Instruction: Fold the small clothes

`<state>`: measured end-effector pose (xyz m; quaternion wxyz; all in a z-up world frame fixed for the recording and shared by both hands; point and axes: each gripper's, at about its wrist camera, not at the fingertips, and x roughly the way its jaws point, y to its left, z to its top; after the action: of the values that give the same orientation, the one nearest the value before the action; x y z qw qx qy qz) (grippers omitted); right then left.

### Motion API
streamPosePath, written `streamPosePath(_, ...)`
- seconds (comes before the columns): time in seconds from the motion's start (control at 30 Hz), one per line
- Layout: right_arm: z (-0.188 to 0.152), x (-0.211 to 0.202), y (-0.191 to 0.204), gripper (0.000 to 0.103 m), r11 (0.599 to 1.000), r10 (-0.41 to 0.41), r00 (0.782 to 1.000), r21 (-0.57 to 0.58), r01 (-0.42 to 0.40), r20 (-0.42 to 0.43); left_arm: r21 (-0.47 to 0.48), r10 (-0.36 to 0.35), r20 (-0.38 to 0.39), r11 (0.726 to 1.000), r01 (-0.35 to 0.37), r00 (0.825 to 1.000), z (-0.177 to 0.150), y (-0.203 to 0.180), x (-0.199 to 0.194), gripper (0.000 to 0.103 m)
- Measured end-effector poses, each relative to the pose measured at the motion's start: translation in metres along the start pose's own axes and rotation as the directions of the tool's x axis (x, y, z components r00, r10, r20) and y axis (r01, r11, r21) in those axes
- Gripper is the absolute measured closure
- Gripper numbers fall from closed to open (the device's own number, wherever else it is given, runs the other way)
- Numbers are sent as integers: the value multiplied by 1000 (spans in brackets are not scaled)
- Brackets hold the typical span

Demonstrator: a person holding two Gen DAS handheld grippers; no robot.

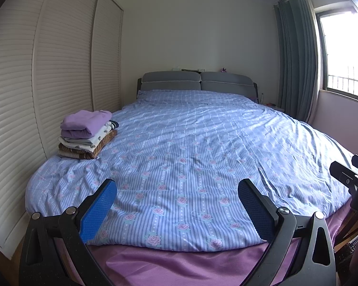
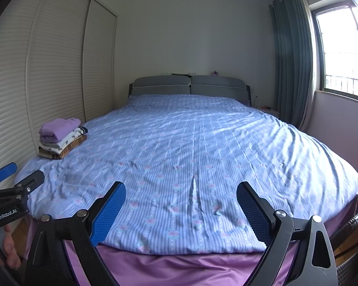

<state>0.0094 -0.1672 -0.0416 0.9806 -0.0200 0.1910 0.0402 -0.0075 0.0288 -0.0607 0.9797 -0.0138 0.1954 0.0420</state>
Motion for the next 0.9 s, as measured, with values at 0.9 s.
streamPosePath(0.9, -1, -2, 4, 8, 1000, 1, 1000, 3, -1, -2, -7, 21, -49, 1000, -21, 999, -3, 1, 8, 0)
